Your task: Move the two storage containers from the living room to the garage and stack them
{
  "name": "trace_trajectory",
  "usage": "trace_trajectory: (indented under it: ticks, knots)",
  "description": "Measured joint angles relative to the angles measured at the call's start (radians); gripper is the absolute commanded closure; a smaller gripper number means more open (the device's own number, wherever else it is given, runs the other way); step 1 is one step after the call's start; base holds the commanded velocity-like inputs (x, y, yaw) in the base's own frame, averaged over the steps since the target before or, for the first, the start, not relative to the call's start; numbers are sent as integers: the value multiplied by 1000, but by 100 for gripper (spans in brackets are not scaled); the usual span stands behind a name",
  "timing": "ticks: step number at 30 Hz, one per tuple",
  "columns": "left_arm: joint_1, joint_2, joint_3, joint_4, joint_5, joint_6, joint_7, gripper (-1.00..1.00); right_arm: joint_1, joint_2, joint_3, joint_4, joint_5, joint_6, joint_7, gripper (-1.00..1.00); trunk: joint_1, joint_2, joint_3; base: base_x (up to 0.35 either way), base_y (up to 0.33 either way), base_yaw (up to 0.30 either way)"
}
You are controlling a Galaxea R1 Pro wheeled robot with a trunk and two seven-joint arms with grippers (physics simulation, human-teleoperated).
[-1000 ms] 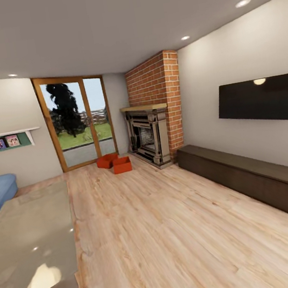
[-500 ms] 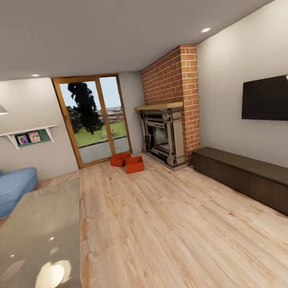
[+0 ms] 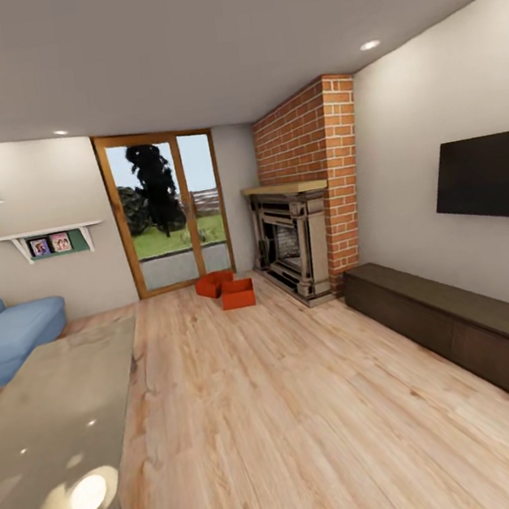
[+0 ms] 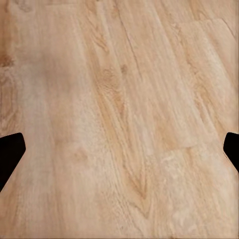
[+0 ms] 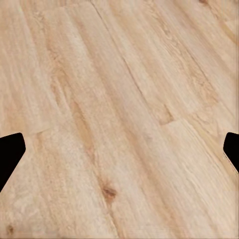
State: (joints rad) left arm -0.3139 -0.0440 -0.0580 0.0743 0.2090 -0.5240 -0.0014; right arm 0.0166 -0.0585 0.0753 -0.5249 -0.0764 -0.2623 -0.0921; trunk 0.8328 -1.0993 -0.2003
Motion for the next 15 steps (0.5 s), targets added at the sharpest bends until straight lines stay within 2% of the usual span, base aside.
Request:
trace_trajectory:
  ticks: [10, 15]
  knots:
    - [0, 0, 0, 0, 0, 0, 0, -100, 0, 0, 1, 0, 0, 0, 0, -100, 0, 0, 0, 263, -232, 1]
    - [0, 0, 0, 0, 0, 0, 0, -100, 0, 0, 0, 0, 0, 0, 0, -100, 0, 0, 0, 263, -229, 175]
